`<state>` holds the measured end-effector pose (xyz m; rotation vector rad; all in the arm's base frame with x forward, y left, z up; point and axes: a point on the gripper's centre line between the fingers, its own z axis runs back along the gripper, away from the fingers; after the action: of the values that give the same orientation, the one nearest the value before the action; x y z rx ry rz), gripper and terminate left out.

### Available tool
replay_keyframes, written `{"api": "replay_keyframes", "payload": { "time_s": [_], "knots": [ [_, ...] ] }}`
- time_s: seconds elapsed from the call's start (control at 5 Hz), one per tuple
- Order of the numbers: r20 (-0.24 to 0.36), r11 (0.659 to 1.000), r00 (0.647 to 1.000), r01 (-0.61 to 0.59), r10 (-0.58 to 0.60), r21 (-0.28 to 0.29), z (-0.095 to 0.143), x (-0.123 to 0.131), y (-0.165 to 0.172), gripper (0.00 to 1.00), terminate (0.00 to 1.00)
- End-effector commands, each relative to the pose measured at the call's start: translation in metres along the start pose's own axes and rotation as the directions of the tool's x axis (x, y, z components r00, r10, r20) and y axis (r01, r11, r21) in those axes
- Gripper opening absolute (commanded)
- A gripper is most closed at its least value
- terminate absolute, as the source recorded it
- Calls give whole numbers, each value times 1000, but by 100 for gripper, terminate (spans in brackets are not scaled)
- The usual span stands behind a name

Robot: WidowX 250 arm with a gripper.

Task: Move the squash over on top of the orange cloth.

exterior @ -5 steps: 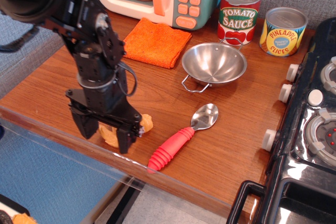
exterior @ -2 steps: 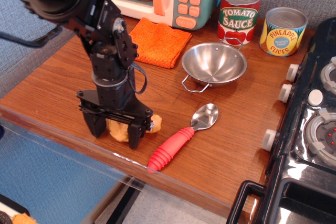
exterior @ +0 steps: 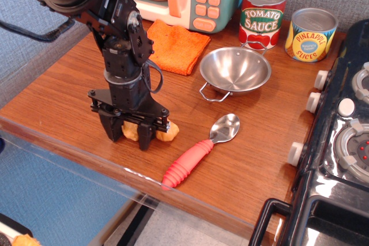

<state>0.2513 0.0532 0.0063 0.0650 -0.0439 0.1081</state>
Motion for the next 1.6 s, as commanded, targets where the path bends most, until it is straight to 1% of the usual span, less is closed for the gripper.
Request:
{"api": "replay_keyframes", "payload": {
  "time_s": [0.0,0.2,0.4,0.6,0.8,1.0,1.2,1.4],
  "knots": [
    [10,997,998,67,-67,-37,12,6,4,0,0],
    [44,993,995,97,-94,-65,30,16,4,0,0],
    [109,988,990,98,-85,-121,67,40,-1,0,0],
    [160,983,985,91,-65,-158,95,73,-6,0,0],
    [185,985,982,56,-26,-161,103,102,-2,0,0],
    [148,990,988,60,-41,-127,88,99,0,100,0],
    [99,992,992,84,-75,-91,70,78,-9,100,0],
    [56,996,997,50,-46,-73,58,50,-19,100,0]
  ]
}}
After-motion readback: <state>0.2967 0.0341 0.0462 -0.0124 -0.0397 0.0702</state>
